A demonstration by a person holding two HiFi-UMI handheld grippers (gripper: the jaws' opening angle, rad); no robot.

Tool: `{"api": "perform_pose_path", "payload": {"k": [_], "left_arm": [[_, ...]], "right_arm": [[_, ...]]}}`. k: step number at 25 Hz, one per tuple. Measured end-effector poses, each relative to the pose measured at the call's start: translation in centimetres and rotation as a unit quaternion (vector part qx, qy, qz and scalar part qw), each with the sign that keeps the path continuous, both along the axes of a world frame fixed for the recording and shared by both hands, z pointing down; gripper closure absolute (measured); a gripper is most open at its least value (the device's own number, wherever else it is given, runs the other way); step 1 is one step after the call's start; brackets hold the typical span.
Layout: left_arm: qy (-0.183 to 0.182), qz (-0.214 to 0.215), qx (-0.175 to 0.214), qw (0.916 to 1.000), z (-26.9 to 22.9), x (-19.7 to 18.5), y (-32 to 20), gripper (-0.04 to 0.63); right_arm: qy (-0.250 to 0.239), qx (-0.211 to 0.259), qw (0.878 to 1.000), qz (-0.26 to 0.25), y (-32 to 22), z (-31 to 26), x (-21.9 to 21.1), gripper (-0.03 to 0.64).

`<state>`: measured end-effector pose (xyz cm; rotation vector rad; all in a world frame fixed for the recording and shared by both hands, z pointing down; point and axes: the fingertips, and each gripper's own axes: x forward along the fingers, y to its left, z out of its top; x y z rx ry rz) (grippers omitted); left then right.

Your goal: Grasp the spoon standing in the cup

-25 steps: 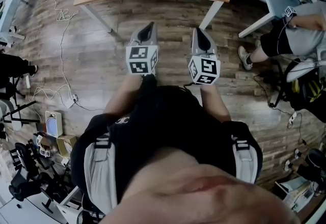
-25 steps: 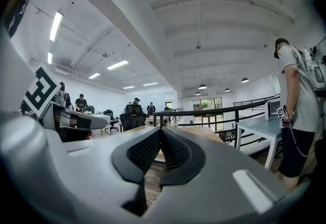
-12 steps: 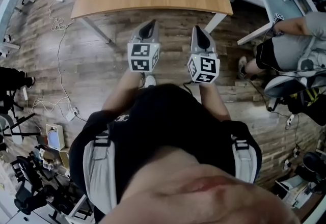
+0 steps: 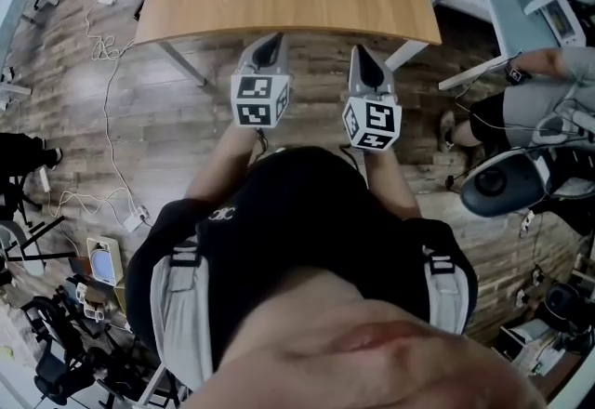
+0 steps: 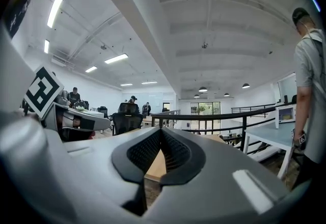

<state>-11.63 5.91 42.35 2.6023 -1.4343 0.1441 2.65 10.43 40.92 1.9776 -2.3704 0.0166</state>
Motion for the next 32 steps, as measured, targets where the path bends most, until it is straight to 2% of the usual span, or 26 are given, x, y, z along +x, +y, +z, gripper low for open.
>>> {"api": "perform_pose_path", "payload": {"k": [11,19,32], "left_arm": [[-0.017,0.021,-0.005,0.9996,0.7,-0.4,-5.4,0.584],[-0.025,0.017,-0.005,0.9995,1.0,0.5,-12.5,0.584],[-0.024,-0.001,-0.014,0.9996,1.1,7.1,-26.2,0.584]], "right_arm": [[-0.013,-0.005,1.000,0.028,-5.3,0.8,-0.1,0.618],[-0.020,-0.001,1.000,0.018,-13.7,1.2,1.0,0.617],[-0.005,-0.010,1.000,-0.014,-27.9,1.0,7.0,0.618]]}}
